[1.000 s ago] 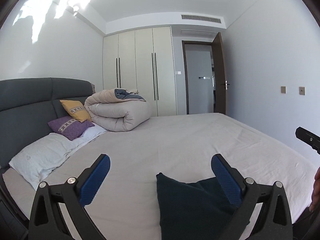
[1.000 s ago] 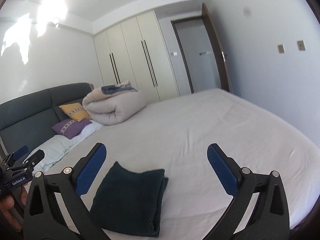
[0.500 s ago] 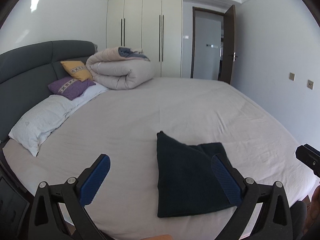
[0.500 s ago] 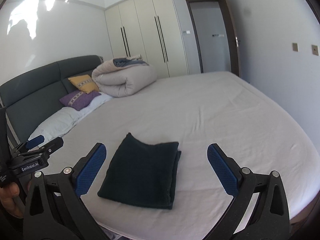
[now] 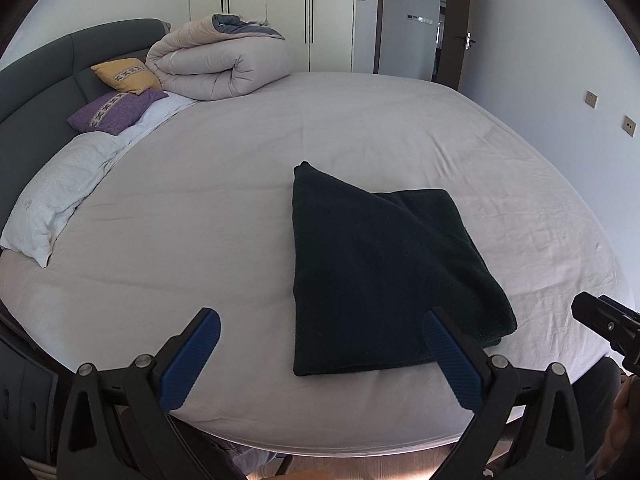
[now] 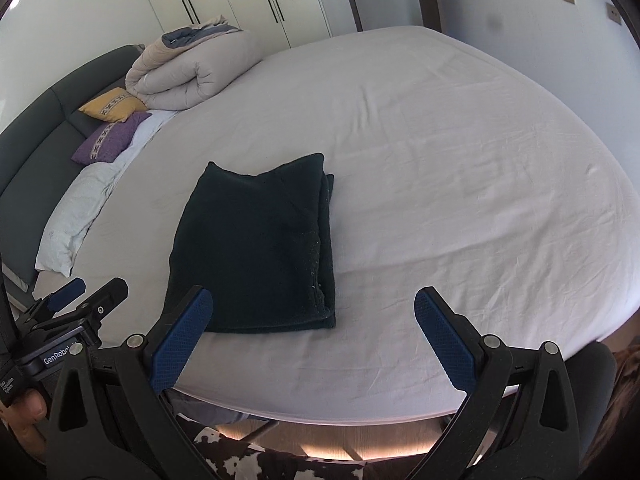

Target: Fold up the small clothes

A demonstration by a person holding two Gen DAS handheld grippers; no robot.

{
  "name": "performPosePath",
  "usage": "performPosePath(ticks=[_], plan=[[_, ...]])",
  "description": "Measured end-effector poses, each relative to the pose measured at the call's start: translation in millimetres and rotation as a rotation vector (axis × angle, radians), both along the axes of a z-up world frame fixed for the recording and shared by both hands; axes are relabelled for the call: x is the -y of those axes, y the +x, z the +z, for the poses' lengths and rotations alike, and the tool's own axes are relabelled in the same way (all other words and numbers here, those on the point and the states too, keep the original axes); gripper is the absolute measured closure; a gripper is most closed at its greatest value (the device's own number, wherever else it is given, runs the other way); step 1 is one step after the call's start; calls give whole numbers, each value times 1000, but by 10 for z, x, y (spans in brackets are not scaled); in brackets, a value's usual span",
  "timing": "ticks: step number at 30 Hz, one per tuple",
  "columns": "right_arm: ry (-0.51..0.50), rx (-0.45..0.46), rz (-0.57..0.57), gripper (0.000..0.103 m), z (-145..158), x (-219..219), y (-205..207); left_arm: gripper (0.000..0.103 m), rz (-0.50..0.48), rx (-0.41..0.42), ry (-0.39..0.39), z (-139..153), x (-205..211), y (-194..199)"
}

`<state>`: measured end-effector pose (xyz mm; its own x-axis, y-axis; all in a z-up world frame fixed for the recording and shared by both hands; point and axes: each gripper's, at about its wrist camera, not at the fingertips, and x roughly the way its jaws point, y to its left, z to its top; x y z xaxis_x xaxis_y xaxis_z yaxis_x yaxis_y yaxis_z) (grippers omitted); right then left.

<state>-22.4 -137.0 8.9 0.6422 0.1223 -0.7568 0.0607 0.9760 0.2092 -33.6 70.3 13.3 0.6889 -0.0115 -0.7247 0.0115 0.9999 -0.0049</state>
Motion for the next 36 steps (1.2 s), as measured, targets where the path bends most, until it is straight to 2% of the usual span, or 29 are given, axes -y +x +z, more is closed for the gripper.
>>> performPosePath(ticks=[36], plan=[[-55,-22,35,0,-83,-190,98,0,19,-56,-25,-157,-122,92]])
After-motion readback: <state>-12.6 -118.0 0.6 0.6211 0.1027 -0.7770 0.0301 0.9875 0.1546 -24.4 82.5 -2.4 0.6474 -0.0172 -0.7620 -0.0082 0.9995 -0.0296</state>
